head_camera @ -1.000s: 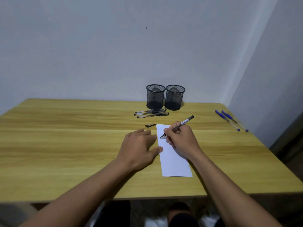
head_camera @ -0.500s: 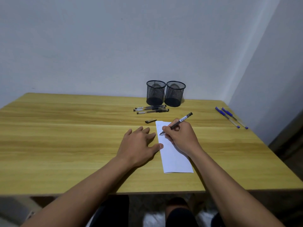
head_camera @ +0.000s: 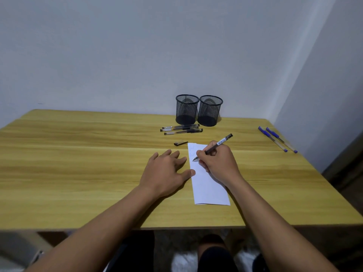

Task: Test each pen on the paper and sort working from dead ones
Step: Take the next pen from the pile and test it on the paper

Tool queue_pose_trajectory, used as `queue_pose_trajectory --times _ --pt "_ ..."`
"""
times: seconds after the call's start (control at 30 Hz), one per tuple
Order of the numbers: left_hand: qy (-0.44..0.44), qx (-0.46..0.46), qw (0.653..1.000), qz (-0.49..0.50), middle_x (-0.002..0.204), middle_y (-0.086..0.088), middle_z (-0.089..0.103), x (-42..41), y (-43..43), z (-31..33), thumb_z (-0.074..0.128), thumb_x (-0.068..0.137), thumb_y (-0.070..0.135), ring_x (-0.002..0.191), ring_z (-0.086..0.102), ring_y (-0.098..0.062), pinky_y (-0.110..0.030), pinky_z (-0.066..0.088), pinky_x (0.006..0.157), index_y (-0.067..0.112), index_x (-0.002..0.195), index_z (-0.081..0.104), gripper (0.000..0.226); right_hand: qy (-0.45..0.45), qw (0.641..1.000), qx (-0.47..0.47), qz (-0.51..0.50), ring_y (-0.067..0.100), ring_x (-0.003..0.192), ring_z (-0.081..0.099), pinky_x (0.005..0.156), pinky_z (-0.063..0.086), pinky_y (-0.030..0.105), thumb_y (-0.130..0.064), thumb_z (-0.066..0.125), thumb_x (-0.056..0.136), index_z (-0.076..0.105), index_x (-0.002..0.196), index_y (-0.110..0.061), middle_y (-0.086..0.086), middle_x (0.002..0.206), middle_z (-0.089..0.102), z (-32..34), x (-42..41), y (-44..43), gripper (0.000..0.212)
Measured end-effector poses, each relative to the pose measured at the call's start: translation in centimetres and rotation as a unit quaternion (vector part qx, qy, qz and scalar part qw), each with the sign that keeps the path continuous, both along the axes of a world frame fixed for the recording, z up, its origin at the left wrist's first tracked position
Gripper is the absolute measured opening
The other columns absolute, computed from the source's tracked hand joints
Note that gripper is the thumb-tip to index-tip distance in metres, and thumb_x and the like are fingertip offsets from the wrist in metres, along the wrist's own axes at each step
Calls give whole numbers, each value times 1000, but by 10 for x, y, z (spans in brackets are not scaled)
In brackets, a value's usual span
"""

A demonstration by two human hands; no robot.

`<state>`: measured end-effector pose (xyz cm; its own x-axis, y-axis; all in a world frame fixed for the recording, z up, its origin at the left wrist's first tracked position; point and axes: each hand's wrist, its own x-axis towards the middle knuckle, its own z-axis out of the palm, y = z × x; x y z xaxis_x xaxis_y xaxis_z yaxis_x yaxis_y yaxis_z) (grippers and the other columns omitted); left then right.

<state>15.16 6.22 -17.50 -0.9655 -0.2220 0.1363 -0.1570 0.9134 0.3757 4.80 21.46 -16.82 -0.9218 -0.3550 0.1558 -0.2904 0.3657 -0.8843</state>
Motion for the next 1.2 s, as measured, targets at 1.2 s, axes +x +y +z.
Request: queue_pose_trajectory --times 1.2 --pt "91 50 980 171 100 -2 75 -66 -29 17 65 91 37 97 65 -28 -37 52 80 25 96 78 19 -91 979 -180 -3 15 60 61 52 52 27 -13 63 97 70 83 -8 11 73 68 40 -17 11 16"
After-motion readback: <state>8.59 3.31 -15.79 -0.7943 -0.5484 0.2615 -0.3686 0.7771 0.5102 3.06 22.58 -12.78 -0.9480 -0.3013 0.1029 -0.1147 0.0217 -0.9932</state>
